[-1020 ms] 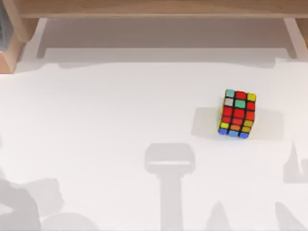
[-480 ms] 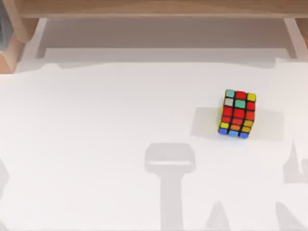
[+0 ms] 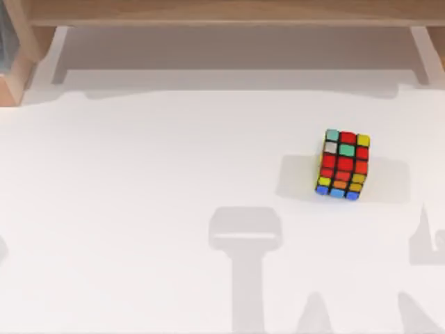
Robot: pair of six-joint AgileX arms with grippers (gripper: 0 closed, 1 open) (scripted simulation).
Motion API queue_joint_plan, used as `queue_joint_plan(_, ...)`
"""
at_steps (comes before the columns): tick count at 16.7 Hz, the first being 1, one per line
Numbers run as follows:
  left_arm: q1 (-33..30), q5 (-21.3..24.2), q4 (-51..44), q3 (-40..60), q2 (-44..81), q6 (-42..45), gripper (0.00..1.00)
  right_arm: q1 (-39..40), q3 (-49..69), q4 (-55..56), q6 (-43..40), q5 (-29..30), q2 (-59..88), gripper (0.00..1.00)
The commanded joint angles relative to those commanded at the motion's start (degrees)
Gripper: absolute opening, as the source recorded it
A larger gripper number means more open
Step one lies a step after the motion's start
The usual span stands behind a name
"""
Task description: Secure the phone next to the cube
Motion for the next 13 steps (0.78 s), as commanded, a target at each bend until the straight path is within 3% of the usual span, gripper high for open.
queue_joint_plan(5,0.19,0.02,7.39,-2.91,3.82,0.24,1.00,0.00,0.00,0.00,0.00,0.00,0.00,1.00)
queue_joint_plan(9,0.21,0.02,7.64,-3.13,4.06,0.26,1.00,0.00,0.00,0.00,0.00,0.00,0.00,1.00)
queue_joint_plan(13,0.21,0.02,7.64,-3.13,4.06,0.26,0.70,0.00,0.00,0.00,0.00,0.00,0.00,1.00)
